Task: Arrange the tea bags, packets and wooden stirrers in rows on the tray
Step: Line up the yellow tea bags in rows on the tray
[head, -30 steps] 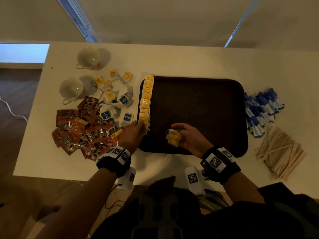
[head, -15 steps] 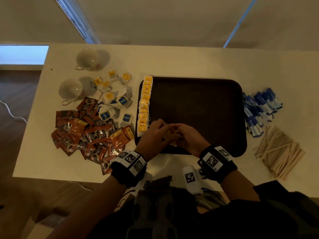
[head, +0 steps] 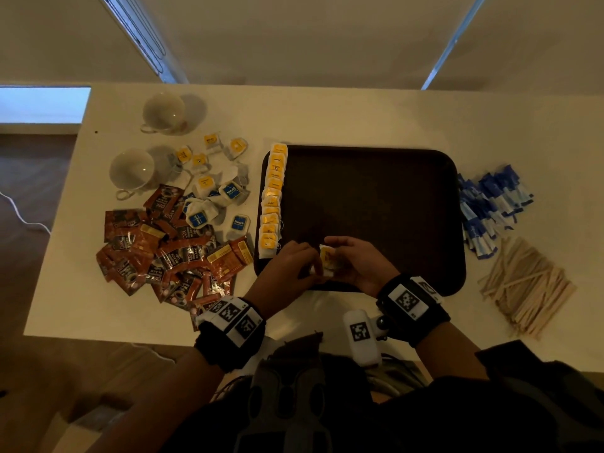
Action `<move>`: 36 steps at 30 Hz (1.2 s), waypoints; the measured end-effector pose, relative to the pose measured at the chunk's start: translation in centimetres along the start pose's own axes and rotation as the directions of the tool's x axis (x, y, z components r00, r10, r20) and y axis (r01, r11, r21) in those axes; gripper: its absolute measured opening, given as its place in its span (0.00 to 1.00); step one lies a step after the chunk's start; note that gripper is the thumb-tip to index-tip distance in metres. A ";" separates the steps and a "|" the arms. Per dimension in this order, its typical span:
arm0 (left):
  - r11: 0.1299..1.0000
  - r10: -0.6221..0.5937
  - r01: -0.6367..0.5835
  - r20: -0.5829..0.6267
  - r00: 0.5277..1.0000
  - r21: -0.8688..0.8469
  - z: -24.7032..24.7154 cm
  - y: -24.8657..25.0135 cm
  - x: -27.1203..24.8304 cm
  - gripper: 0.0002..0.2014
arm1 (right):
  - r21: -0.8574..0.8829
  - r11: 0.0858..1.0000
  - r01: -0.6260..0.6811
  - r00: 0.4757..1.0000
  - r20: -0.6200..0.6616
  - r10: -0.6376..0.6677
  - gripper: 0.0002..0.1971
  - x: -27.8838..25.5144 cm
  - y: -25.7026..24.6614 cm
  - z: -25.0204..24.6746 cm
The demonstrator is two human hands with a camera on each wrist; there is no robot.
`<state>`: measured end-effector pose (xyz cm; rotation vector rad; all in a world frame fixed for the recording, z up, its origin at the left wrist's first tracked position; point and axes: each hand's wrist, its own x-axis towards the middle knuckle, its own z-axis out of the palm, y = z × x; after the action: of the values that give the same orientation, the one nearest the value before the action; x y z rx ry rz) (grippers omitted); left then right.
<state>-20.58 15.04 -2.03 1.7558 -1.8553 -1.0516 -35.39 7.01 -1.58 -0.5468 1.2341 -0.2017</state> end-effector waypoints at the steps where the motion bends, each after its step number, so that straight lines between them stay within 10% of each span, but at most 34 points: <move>1: 1.000 -0.005 0.004 -0.006 1.000 -0.016 -0.2 -0.1 -0.4 0.05 | 0.013 1.000 -0.010 1.000 -0.006 0.010 0.14 0.1 0.1 -0.1; 17: 0.917 -0.300 0.300 0.043 0.953 -0.263 -3.9 -6.8 -1.5 0.10 | -0.063 0.997 0.051 0.998 -0.016 -0.053 0.13 0.2 0.7 -0.6; 36: 0.920 -0.261 0.296 -0.161 0.952 0.257 -2.8 -8.7 0.9 0.13 | -0.092 0.995 0.030 0.999 -0.016 -0.032 0.06 -0.4 0.7 -0.9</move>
<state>-12.77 13.94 -6.76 2.2488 -1.7811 -0.7796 -36.47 7.51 -1.85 -0.6454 1.2569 -0.1769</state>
